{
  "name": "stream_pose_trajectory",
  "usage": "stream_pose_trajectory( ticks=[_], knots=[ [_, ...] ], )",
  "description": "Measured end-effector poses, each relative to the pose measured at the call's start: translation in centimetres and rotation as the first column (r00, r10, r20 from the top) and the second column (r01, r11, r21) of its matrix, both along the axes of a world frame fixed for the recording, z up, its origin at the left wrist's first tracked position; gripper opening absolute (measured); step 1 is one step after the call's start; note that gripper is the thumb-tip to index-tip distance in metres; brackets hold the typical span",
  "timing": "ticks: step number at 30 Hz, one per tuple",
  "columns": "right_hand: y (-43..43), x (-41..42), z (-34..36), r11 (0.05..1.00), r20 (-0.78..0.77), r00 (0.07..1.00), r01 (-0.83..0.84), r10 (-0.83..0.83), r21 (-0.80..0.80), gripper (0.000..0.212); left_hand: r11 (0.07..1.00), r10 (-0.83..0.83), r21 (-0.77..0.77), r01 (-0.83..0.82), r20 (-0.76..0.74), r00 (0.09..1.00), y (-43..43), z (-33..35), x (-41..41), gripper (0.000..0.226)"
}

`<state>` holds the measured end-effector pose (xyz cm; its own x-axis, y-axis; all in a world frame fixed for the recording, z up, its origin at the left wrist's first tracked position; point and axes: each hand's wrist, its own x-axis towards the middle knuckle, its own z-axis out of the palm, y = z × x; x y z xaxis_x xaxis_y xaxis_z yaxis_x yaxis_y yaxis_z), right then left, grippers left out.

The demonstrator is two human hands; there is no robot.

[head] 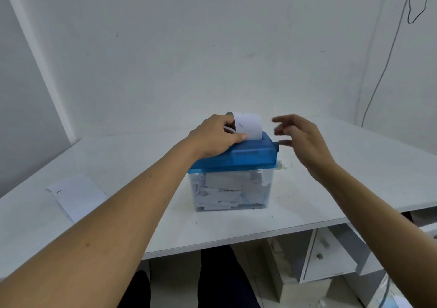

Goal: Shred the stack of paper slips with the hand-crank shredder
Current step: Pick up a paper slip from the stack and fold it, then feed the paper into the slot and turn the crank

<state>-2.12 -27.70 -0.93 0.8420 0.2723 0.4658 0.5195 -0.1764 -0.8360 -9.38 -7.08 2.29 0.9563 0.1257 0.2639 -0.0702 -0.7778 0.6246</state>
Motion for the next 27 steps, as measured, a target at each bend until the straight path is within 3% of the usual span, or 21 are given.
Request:
stream_pose_trajectory(
  ticks=[2,5,7,11,18,20,23,27],
  knots=[
    [-1.2,0.1,-2.4,0.991,0.045,0.997,0.067,-0.062,-0.118,0.048,1.000,0.007,0.011,-0.007,0.000,1.000,0.0,-0.1,0.1,0.036],
    [-1.4,-1.4,-5.6,0.892,0.058,0.993,-0.066,0.103,-0.446,0.062,0.999,0.024,0.033,-0.024,-0.001,1.000,0.0,-0.2,0.3,0.039],
    [-0.7,-1.8,-7.1,0.847,0.096,0.989,-0.045,0.112,-0.529,0.063,0.998,0.031,0.047,-0.030,-0.007,0.999,-0.1,-0.1,0.4,0.038],
    [0.3,-1.5,-7.7,0.761,0.295,0.951,0.123,0.093,-0.637,0.053,0.996,0.042,0.081,-0.041,-0.010,0.999,-0.3,-0.1,0.2,0.037],
    [0.3,-2.3,-7.1,0.705,0.323,0.946,0.218,0.017,-0.675,0.032,0.987,0.085,0.141,-0.081,-0.020,0.996,-0.8,0.1,-0.4,0.039],
    [0.1,-2.7,-6.8,0.667,0.336,0.942,0.253,-0.003,-0.701,0.027,0.984,0.093,0.156,-0.087,-0.029,0.995,-1.1,0.1,-0.6,0.052],
    [-0.1,-3.0,-6.2,0.652,0.341,0.940,0.265,-0.011,-0.710,0.019,0.963,0.119,0.255,-0.090,-0.100,0.988,-2.0,0.3,-1.3,0.097],
    [-0.3,-3.5,-5.4,0.628,0.332,0.943,0.267,-0.015,-0.731,0.017,0.931,0.155,0.356,-0.083,-0.180,0.971,-2.5,0.4,-1.5,0.097]
  ],
)
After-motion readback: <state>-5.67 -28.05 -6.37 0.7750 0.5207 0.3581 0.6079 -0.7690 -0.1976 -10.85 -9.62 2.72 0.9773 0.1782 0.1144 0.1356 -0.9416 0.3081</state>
